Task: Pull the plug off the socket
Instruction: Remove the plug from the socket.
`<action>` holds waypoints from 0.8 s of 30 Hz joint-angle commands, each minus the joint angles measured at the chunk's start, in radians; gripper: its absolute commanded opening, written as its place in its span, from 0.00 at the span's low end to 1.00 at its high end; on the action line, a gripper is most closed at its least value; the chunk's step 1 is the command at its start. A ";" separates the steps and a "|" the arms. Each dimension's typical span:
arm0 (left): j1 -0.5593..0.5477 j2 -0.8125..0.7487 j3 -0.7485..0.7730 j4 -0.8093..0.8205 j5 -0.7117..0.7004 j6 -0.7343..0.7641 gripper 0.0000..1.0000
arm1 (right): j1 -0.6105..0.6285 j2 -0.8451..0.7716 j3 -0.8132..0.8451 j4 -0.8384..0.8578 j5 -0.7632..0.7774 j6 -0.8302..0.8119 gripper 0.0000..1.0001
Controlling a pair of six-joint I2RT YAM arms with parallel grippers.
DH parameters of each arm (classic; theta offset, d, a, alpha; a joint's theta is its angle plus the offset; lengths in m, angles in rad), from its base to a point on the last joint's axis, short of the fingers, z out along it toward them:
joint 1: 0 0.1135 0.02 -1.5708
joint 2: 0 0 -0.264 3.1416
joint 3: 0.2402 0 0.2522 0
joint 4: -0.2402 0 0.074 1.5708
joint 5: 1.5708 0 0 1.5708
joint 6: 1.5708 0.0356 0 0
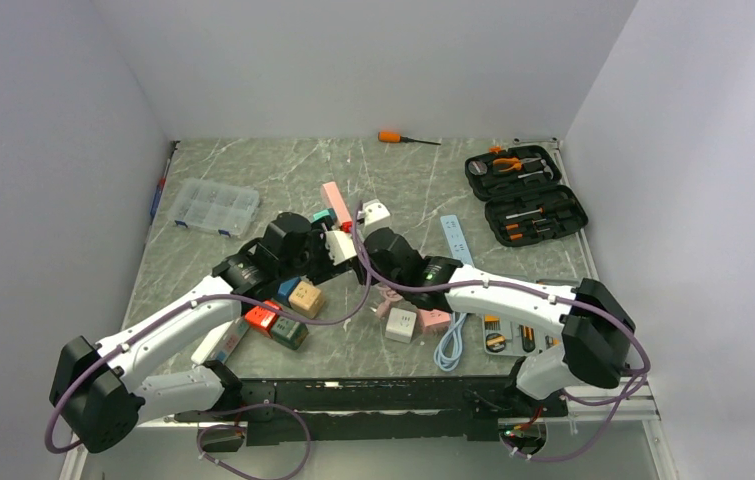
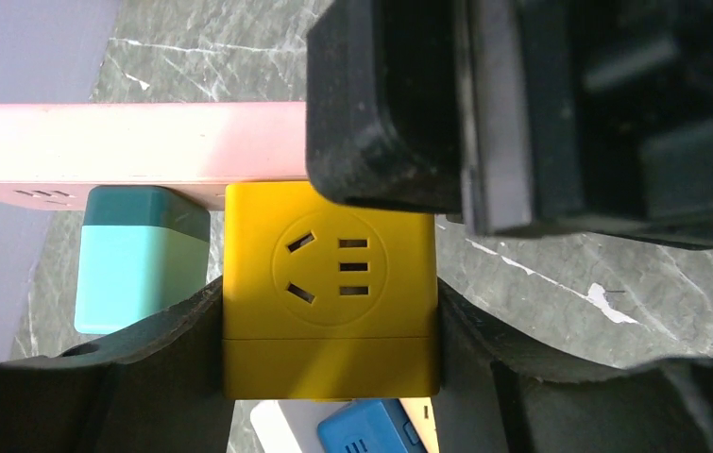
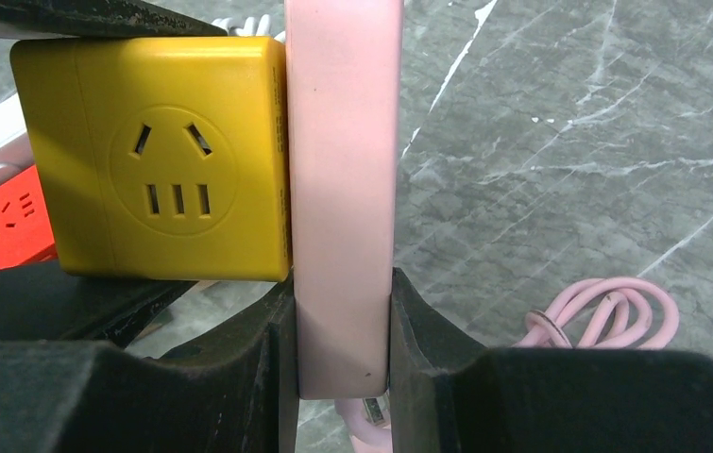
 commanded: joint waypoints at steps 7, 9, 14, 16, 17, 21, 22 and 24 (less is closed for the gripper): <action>-0.002 -0.016 0.015 0.009 -0.069 -0.026 0.00 | -0.098 0.005 -0.017 0.054 0.148 0.067 0.00; -0.001 -0.020 0.005 0.008 -0.073 -0.022 0.00 | -0.116 -0.003 -0.030 0.045 0.170 0.079 0.00; -0.002 -0.026 -0.008 -0.021 -0.068 -0.009 0.00 | -0.174 -0.034 -0.074 0.059 0.166 0.081 0.00; -0.002 -0.028 -0.008 -0.034 -0.068 -0.004 0.00 | -0.194 -0.044 -0.087 0.061 0.165 0.073 0.00; -0.001 -0.027 -0.007 -0.040 -0.068 -0.001 0.00 | -0.200 -0.048 -0.093 0.059 0.170 0.064 0.00; -0.001 -0.020 -0.005 -0.056 -0.068 0.013 0.00 | -0.203 -0.053 -0.097 0.049 0.201 0.031 0.00; -0.002 -0.016 -0.003 -0.061 -0.068 0.014 0.00 | -0.202 -0.051 -0.097 0.046 0.214 0.024 0.00; -0.001 -0.006 0.004 -0.069 -0.068 0.020 0.00 | -0.203 -0.043 -0.090 0.030 0.235 0.020 0.00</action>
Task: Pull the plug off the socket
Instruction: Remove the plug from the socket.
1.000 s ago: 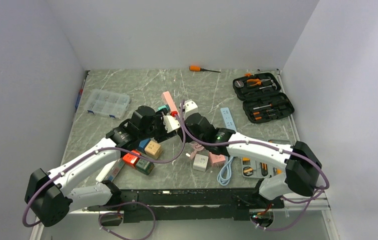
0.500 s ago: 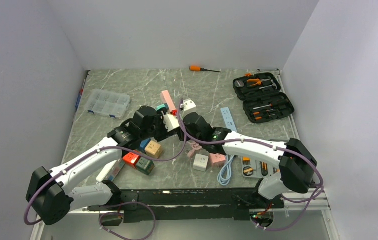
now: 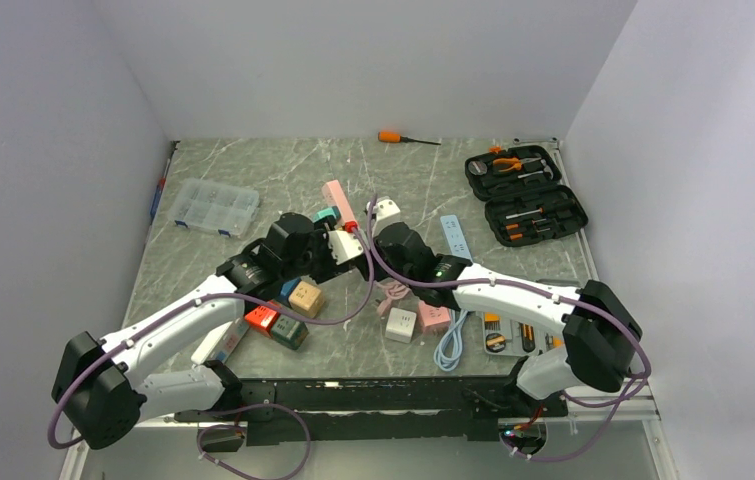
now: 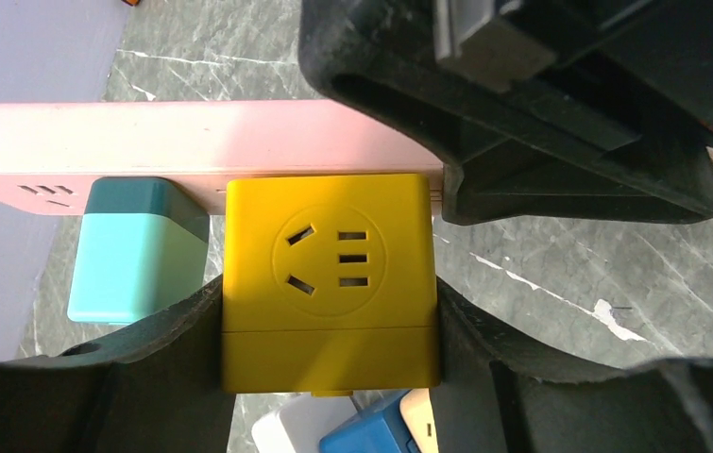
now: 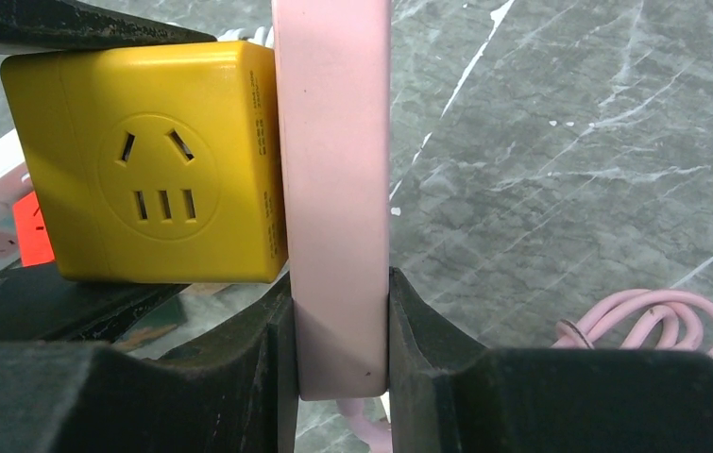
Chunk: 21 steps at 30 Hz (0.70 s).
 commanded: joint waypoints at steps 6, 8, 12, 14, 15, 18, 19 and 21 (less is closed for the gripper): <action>0.008 -0.005 0.023 -0.111 -0.065 0.024 0.00 | -0.111 -0.007 -0.011 -0.092 0.423 -0.013 0.00; 0.009 -0.007 0.021 -0.111 -0.067 0.023 0.00 | -0.111 -0.003 -0.016 -0.096 0.439 -0.009 0.00; 0.009 -0.015 0.012 -0.113 -0.070 0.013 0.00 | -0.125 0.007 -0.030 -0.091 0.462 0.010 0.00; 0.008 -0.021 0.007 -0.116 -0.073 0.008 0.00 | -0.145 0.012 -0.033 -0.093 0.448 0.032 0.00; 0.009 -0.024 0.006 -0.116 -0.072 0.006 0.00 | -0.150 0.010 -0.038 -0.087 0.437 0.036 0.00; 0.009 -0.033 0.000 -0.124 -0.072 0.003 0.00 | -0.156 0.010 -0.041 -0.083 0.442 0.036 0.00; 0.009 -0.036 -0.004 -0.126 -0.071 0.003 0.00 | -0.156 0.011 -0.040 -0.082 0.449 0.030 0.00; 0.009 -0.043 -0.008 -0.133 -0.069 0.005 0.00 | -0.168 0.016 -0.037 -0.086 0.459 0.023 0.00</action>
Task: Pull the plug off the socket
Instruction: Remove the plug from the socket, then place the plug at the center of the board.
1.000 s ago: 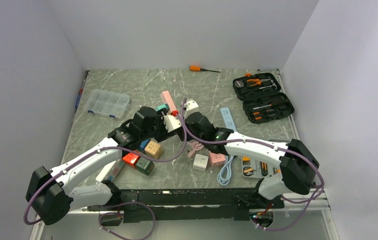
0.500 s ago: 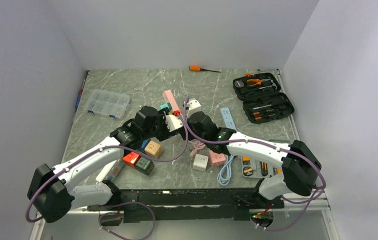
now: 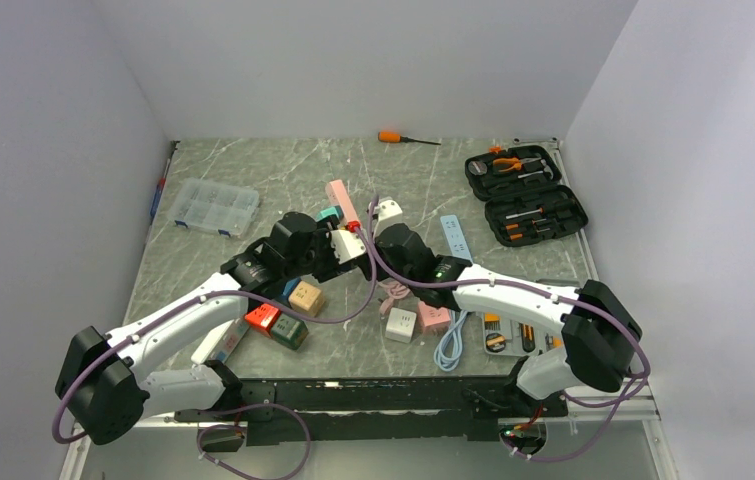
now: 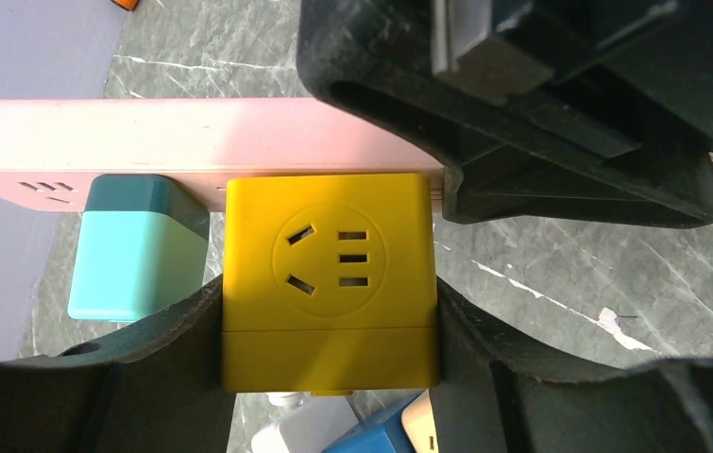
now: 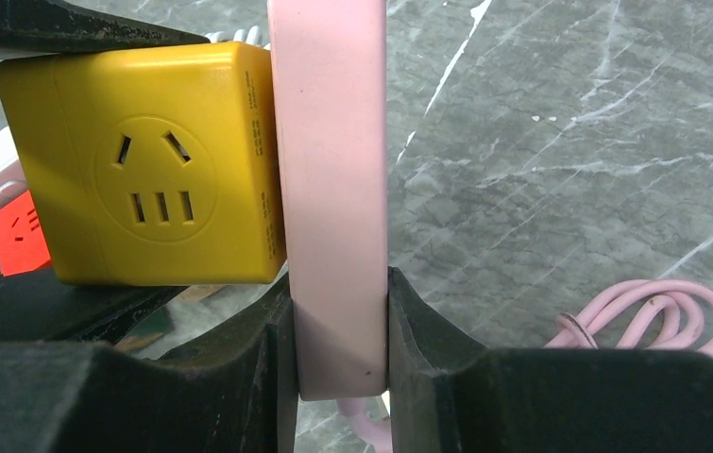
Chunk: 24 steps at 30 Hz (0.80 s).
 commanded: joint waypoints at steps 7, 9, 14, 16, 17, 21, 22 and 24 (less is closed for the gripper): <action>0.012 -0.098 -0.023 -0.175 -0.076 0.005 0.00 | -0.205 0.004 -0.063 -0.072 0.388 0.028 0.00; 0.015 -0.097 -0.017 -0.193 -0.081 0.007 0.00 | -0.206 0.012 -0.068 -0.072 0.392 0.027 0.00; 0.029 -0.100 -0.014 -0.213 -0.081 0.005 0.00 | -0.207 0.007 -0.080 -0.062 0.383 0.031 0.00; 0.028 -0.099 -0.011 -0.206 -0.075 -0.002 0.00 | -0.208 -0.005 -0.087 -0.043 0.361 0.026 0.00; 0.029 -0.094 -0.004 -0.205 -0.072 -0.006 0.00 | -0.207 -0.007 -0.087 -0.038 0.349 0.024 0.00; 0.028 -0.061 0.036 -0.199 -0.054 -0.007 0.00 | -0.202 -0.031 -0.093 -0.008 0.276 0.005 0.00; 0.028 -0.049 0.050 -0.196 -0.054 -0.007 0.00 | -0.202 -0.040 -0.092 0.012 0.256 0.009 0.00; 0.026 -0.015 0.081 -0.193 -0.029 -0.012 0.00 | -0.202 -0.061 -0.082 0.024 0.215 0.011 0.00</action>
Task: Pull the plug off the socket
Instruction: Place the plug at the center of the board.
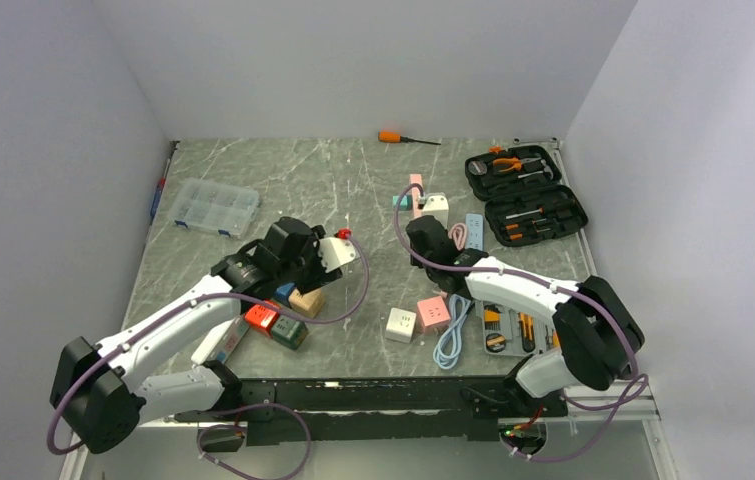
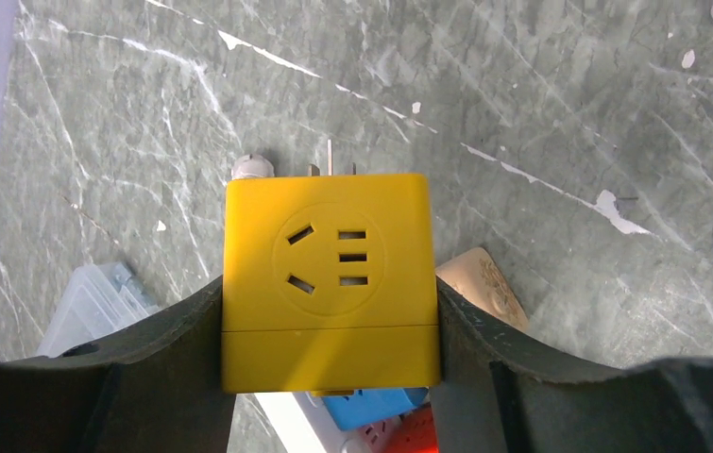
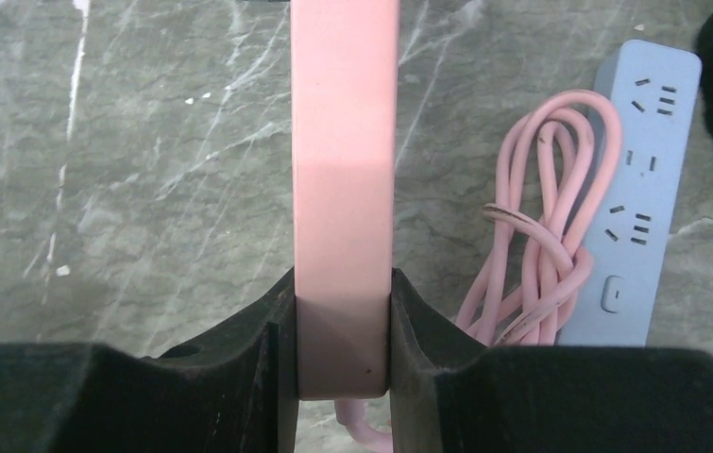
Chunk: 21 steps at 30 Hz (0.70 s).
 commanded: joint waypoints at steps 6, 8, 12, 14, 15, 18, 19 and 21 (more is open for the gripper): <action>-0.019 0.175 0.155 0.040 0.078 -0.067 0.00 | -0.001 -0.146 0.132 0.047 -0.138 -0.035 0.00; -0.026 0.221 0.174 0.028 0.073 -0.091 0.00 | -0.002 -0.145 0.194 -0.002 -0.149 -0.046 0.00; -0.038 0.268 0.142 0.080 0.067 -0.142 0.00 | -0.023 -0.170 0.229 -0.040 -0.160 -0.037 0.00; -0.056 0.275 0.108 0.128 0.043 -0.174 0.00 | -0.041 -0.196 0.210 -0.049 -0.182 -0.019 0.00; -0.062 0.278 0.093 0.152 0.039 -0.187 0.00 | -0.046 -0.215 0.197 -0.051 -0.189 -0.013 0.00; -0.087 0.312 0.081 0.175 0.050 -0.210 0.00 | -0.056 -0.261 0.148 -0.044 -0.212 0.007 0.00; -0.093 0.328 0.083 0.182 0.051 -0.216 0.01 | -0.057 -0.272 0.130 -0.037 -0.222 0.015 0.00; -0.099 0.373 0.095 0.186 0.075 -0.222 0.03 | -0.059 -0.285 0.100 -0.030 -0.234 0.031 0.00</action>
